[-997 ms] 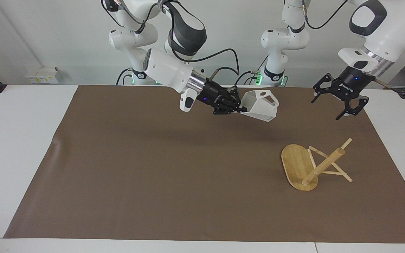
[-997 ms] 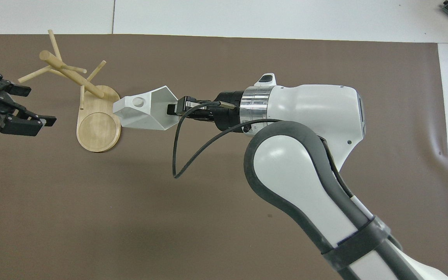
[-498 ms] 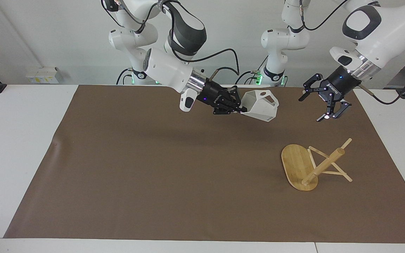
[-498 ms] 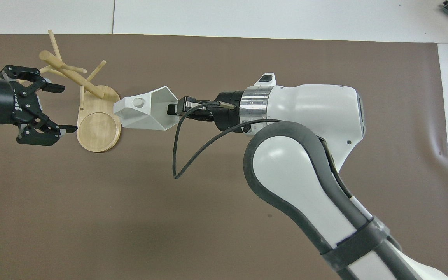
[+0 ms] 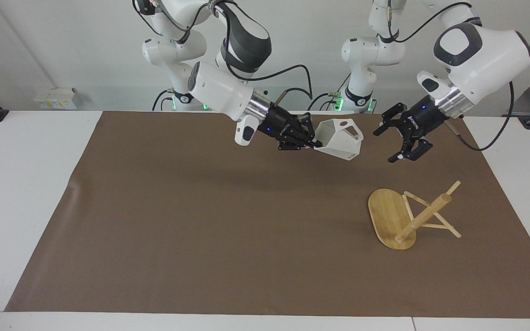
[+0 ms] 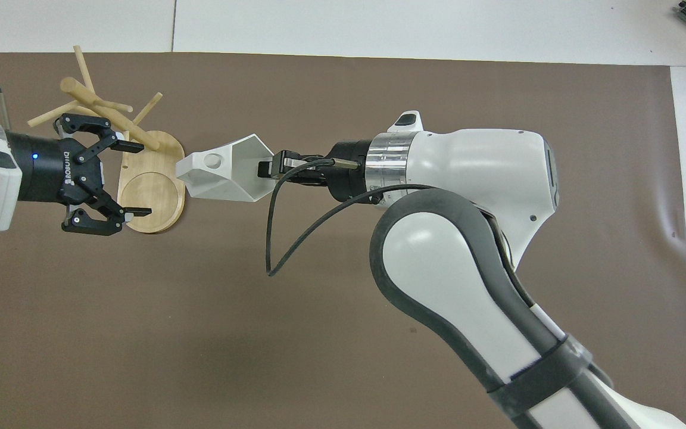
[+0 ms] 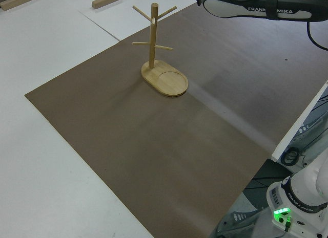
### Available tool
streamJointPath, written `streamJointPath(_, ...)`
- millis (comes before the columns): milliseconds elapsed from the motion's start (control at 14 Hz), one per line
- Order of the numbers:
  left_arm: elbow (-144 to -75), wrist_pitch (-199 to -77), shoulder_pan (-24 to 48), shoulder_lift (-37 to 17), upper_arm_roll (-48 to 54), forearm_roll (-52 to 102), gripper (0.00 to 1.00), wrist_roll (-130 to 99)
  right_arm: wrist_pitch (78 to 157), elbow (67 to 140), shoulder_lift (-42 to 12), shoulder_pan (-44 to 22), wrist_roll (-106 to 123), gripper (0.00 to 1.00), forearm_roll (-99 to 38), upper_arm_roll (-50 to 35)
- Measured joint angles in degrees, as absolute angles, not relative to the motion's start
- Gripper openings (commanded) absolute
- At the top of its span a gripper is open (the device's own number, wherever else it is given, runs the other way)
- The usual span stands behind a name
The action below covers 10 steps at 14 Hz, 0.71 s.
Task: Hang cup on rack
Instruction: 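Hold the cup with the right gripper while the left gripper reaches it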
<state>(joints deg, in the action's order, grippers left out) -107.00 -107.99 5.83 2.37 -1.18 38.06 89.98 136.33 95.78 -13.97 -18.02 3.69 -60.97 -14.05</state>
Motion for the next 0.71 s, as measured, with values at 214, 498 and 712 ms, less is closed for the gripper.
streamJointPath(214,-109.2,-109.1,6.3,2.3,-1.1,42.3,1.0,92.6,136.3,95.8,-14.0,-18.0,3.7,0.0,-60.9,-14.0)
streamJointPath(498,-110.7,-112.9,8.7,2.3,-1.1,46.0,1.0,93.4,136.3,95.8,-14.0,-18.0,3.7,0.0,-60.3,-14.0)
streamJointPath(712,-111.0,-115.5,11.7,2.3,-1.0,47.5,1.0,93.4,136.3,95.8,-14.0,-18.1,3.7,0.0,-59.4,-14.0)
